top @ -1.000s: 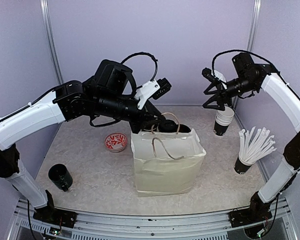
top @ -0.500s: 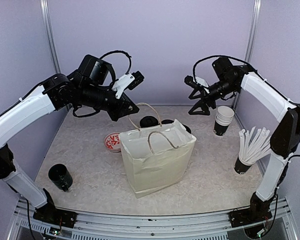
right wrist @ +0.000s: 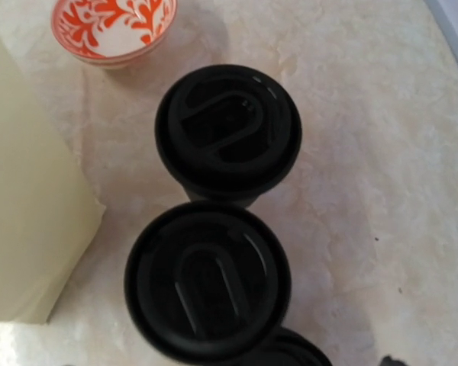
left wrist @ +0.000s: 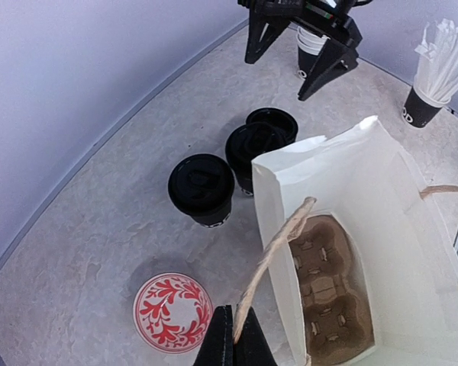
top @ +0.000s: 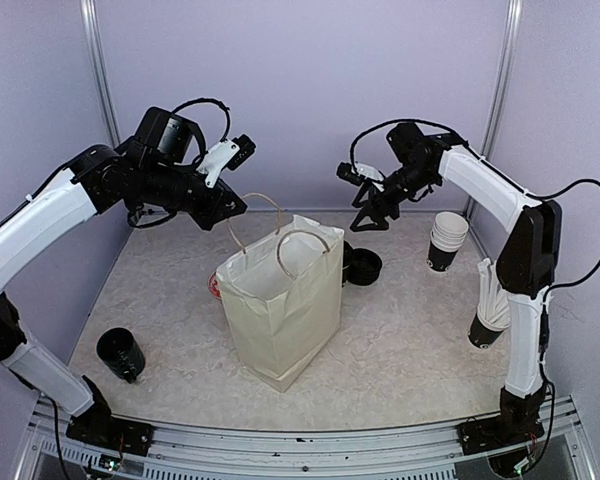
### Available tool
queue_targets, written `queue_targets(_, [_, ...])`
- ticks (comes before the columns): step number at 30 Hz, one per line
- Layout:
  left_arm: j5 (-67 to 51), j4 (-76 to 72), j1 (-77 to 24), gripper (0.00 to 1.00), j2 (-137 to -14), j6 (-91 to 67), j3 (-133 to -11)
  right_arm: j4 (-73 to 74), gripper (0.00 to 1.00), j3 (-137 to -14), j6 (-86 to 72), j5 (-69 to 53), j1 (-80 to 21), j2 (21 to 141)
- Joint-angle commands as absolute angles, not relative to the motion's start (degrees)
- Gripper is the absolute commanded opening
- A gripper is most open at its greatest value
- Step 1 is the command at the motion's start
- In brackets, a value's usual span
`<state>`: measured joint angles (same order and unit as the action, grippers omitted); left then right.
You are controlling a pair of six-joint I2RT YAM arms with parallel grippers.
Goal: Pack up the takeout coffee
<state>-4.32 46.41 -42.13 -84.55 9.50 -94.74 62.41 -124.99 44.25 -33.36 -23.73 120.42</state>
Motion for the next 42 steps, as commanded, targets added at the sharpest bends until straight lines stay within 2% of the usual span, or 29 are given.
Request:
queue_targets(1, [-0.7, 45.1, -40.3, 0.02, -82.1, 8.6, -93.1, 64.1, 0.87, -128.4, 41.0, -30.1, -25.8, 124.1])
queue_targets(2, [-0.4, 44.2, -40.2, 0.08, -81.9, 8.0, -92.5, 64.3, 0.89, -128.9, 40.6, -29.6, -26.2, 125.0])
queue_targets(4, [1.1, 42.2, -40.1, 0.36, -81.2, 6.5, -91.1, 64.9, 0.90, -130.2, 40.0, -28.1, -27.1, 126.7])
queue_targets(6, [1.6, 39.9, -40.1, 0.52, -80.4, 5.0, -89.2, 65.0, 0.91, -131.4, 39.0, -26.7, -27.7, 128.2])
queue_targets(8, [1.8, 37.9, -40.1, 0.62, -79.3, 3.8, -87.4, 64.2, 0.92, -132.2, 37.3, -25.5, -27.9, 129.5])
queue_targets(11, [1.2, 36.0, -40.2, 0.68, -77.5, 2.9, -85.2, 63.5, 0.93, -132.5, 36.5, -24.8, -28.0, 130.4])
queue_targets(13, [0.7, 35.0, -40.2, 0.78, -76.7, 2.2, -84.3, 63.5, 0.94, -132.6, 36.4, -25.3, -28.1, 131.0])
queue_targets(25, [0.3, 33.1, -40.6, 0.79, -75.2, 0.6, -83.1, 64.1, 0.94, -132.6, 36.2, -24.9, -29.9, 133.6])
queue_targets(31, [0.3, 32.8, -40.9, 0.79, -75.5, 0.7, -83.1, 65.1, 0.86, -132.5, 35.6, -23.7, -30.1, 134.2])
queue_targets(39, [0.3, 31.9, -41.1, 0.79, -75.2, 0.9, -82.2, 67.1, 0.85, -131.4, 35.7, -22.4, -30.2, 134.2])
queue_targets(42, [1.1, 30.7, -41.2, 0.80, -74.6, 0.8, -81.5, 67.2, 0.81, -131.1, 35.7, -21.8, -30.4, 134.2])
